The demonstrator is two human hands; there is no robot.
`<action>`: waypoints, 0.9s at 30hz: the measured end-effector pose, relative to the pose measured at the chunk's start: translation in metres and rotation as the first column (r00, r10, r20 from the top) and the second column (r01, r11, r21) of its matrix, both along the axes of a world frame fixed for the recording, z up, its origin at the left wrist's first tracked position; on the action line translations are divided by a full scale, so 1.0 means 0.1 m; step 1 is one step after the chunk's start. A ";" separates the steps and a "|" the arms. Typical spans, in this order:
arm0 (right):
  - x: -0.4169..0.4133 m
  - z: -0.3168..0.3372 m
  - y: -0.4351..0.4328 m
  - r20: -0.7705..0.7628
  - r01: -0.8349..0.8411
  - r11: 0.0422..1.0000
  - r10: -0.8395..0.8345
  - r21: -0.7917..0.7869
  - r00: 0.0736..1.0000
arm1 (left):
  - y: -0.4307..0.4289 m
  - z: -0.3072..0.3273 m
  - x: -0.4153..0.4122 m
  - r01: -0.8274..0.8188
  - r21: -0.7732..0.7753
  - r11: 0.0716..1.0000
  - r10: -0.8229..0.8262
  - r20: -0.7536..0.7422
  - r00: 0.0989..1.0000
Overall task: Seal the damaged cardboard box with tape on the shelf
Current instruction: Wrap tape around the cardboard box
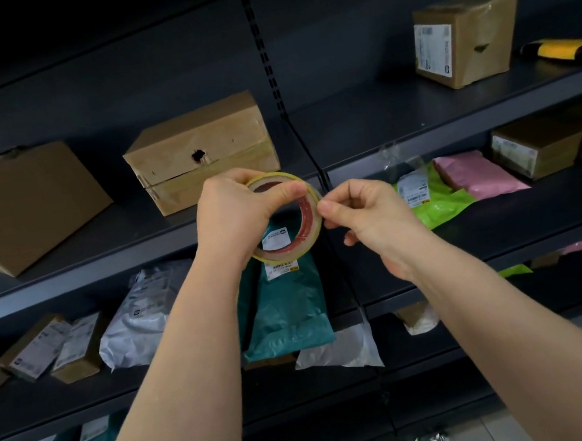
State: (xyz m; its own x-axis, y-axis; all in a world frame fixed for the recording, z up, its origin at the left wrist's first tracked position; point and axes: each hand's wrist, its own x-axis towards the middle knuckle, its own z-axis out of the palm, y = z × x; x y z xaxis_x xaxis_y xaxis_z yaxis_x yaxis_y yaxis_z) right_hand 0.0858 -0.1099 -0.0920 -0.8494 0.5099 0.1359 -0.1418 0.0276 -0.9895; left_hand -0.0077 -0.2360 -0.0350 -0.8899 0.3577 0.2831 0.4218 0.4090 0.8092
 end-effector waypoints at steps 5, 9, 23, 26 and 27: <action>0.00 0.02 0.02 -0.059 -0.167 0.980 0.162 -0.110 0.985 | -0.02 0.04 0.00 -0.022 -0.014 1.000 0.022 -0.031 0.999; 0.01 -0.04 -0.04 -0.050 -0.168 0.983 0.164 -0.073 0.985 | 0.02 -0.03 -0.03 -0.060 -0.059 0.996 0.056 -0.056 0.997; -0.04 -0.04 -0.12 -0.006 0.029 0.969 -0.028 0.245 1.000 | -0.14 -0.17 -0.08 -0.076 0.040 0.996 0.074 0.052 0.996; -0.07 -0.02 -0.12 -0.029 0.060 0.983 -0.056 0.176 0.998 | -0.15 -0.17 -0.06 -0.062 0.092 0.994 0.053 0.096 0.994; -0.07 -0.01 -0.12 -0.021 0.046 0.988 -0.044 0.147 0.999 | -0.16 -0.16 -0.06 -0.061 0.094 0.994 0.051 0.104 0.993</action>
